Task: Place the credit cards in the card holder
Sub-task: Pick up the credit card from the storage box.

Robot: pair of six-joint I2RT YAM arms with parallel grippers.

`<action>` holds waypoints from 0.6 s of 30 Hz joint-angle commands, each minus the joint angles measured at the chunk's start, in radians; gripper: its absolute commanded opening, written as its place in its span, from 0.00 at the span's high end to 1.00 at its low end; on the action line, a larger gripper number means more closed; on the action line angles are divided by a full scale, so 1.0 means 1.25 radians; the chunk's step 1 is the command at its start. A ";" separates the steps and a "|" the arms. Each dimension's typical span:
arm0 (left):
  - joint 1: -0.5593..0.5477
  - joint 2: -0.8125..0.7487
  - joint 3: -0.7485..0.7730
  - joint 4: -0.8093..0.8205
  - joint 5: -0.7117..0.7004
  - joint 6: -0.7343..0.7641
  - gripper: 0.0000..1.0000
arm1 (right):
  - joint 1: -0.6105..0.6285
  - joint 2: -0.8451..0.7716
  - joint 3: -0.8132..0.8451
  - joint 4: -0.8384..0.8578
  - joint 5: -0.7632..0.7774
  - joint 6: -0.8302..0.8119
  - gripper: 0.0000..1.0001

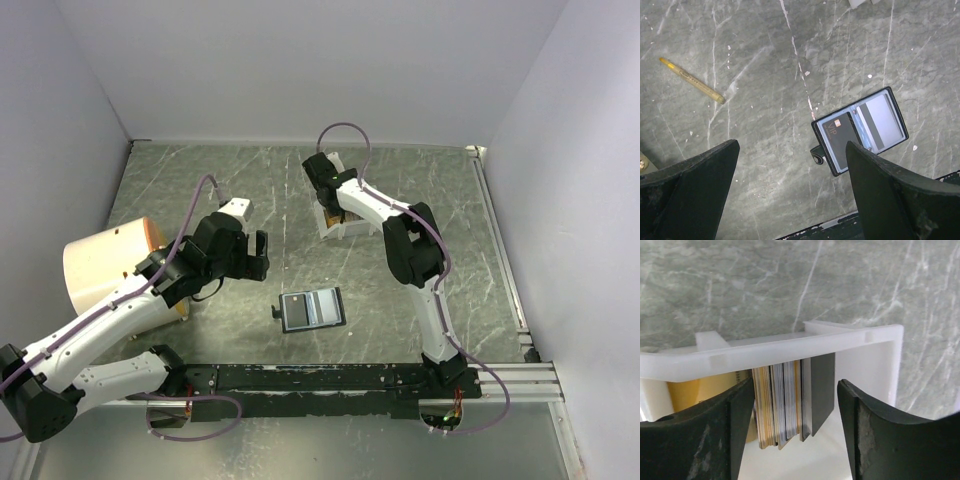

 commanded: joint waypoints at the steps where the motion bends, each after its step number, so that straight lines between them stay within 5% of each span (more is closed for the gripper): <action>1: 0.002 0.008 0.012 -0.010 -0.018 0.009 0.00 | -0.003 -0.026 -0.012 0.022 0.116 -0.031 0.37; 9: 0.002 0.009 0.009 -0.007 -0.017 0.008 0.00 | -0.004 -0.030 -0.020 0.043 0.179 -0.058 0.47; 13: 0.002 0.010 0.009 -0.006 -0.015 0.009 0.00 | -0.004 -0.036 -0.036 0.061 0.195 -0.067 0.60; 18: 0.003 0.013 0.010 -0.007 -0.014 0.008 0.00 | -0.007 -0.035 -0.049 0.064 0.194 -0.067 0.61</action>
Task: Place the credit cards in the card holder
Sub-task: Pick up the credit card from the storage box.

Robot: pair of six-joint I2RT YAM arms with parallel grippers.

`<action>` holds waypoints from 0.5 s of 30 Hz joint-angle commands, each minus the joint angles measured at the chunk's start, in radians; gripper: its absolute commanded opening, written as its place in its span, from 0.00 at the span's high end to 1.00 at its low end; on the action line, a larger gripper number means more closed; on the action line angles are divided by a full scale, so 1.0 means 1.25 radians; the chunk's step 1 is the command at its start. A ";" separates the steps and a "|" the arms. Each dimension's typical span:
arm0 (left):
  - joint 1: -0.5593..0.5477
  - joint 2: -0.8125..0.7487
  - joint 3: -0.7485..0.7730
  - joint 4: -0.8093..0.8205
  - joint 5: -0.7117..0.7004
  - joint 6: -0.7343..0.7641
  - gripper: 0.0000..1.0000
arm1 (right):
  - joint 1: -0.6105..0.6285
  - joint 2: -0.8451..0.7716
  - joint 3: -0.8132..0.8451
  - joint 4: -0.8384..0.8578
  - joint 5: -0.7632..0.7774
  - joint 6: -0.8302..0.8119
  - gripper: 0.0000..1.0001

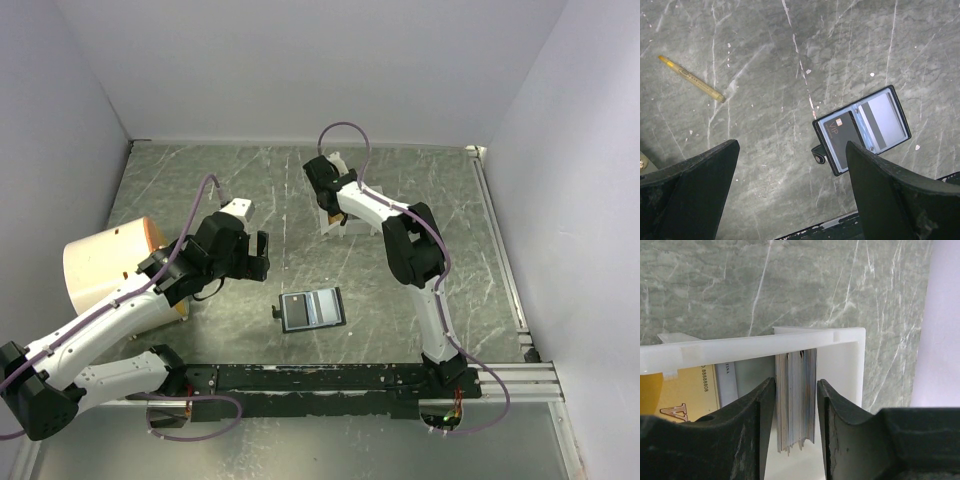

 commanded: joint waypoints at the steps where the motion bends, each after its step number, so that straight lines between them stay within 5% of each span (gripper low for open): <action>1: 0.003 0.001 0.009 -0.005 -0.014 0.008 0.00 | -0.009 -0.029 -0.015 0.014 0.038 -0.006 0.62; 15: 0.003 0.004 0.007 -0.006 -0.016 0.004 0.00 | -0.046 -0.062 -0.085 0.060 -0.006 0.006 0.63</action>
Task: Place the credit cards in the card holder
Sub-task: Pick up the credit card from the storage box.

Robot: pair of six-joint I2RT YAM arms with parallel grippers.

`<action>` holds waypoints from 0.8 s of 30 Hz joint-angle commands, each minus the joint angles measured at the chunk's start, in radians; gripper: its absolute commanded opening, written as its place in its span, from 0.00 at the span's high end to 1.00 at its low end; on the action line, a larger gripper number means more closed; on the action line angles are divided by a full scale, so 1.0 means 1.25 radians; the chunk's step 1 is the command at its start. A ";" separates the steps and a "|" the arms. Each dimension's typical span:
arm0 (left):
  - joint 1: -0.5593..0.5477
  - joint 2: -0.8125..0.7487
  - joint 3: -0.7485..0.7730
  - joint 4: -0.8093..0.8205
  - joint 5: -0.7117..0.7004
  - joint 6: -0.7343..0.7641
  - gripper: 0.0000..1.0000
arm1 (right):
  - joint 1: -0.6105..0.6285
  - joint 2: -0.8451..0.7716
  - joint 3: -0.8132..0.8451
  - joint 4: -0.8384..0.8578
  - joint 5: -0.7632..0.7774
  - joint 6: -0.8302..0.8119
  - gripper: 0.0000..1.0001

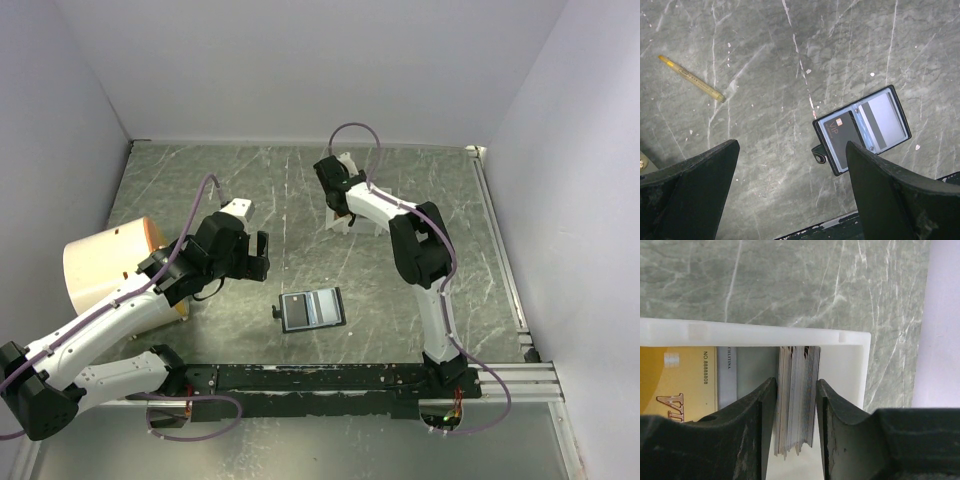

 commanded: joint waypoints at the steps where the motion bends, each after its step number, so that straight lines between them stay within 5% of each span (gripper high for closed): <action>1: 0.002 0.004 0.008 -0.005 -0.016 0.004 0.00 | -0.018 -0.031 -0.024 0.017 0.003 0.007 0.63; 13: 0.002 0.010 0.008 -0.002 -0.013 0.003 0.00 | -0.019 -0.047 -0.028 0.017 0.072 -0.005 0.56; 24: 0.003 0.006 0.007 -0.002 -0.009 0.002 0.00 | -0.023 -0.058 -0.051 0.018 0.072 0.009 0.73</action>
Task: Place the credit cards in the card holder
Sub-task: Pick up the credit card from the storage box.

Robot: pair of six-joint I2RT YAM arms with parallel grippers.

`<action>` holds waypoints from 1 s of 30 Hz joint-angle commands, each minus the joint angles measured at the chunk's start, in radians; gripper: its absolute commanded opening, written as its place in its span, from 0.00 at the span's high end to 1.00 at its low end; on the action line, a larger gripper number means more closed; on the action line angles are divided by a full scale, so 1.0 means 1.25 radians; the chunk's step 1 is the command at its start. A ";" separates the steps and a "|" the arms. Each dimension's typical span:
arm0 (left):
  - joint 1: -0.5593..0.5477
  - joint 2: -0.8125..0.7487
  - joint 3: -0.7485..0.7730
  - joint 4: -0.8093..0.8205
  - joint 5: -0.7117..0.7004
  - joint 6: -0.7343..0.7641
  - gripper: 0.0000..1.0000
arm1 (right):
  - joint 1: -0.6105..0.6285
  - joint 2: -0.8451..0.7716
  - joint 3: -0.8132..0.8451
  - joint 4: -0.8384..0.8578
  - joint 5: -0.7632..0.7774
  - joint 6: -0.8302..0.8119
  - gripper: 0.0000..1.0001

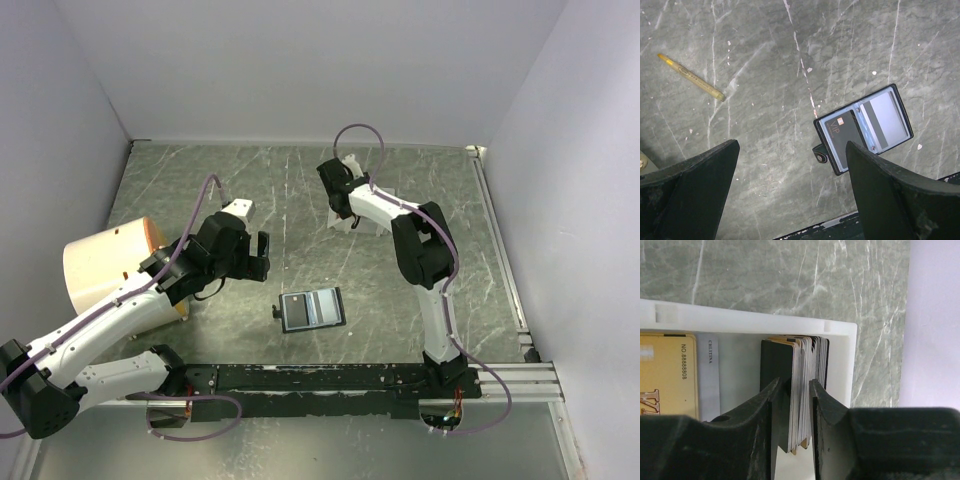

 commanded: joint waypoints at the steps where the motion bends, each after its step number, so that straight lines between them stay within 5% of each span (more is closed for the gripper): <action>1: 0.002 -0.002 0.007 -0.001 -0.010 0.002 0.00 | -0.010 -0.042 -0.014 0.007 0.017 0.010 0.74; 14: 0.003 -0.005 0.006 -0.003 -0.010 0.001 0.00 | -0.040 -0.043 -0.047 0.025 -0.054 0.042 0.68; 30: 0.003 -0.002 0.007 -0.002 -0.009 0.002 0.00 | -0.041 -0.073 -0.043 0.033 -0.048 0.033 0.83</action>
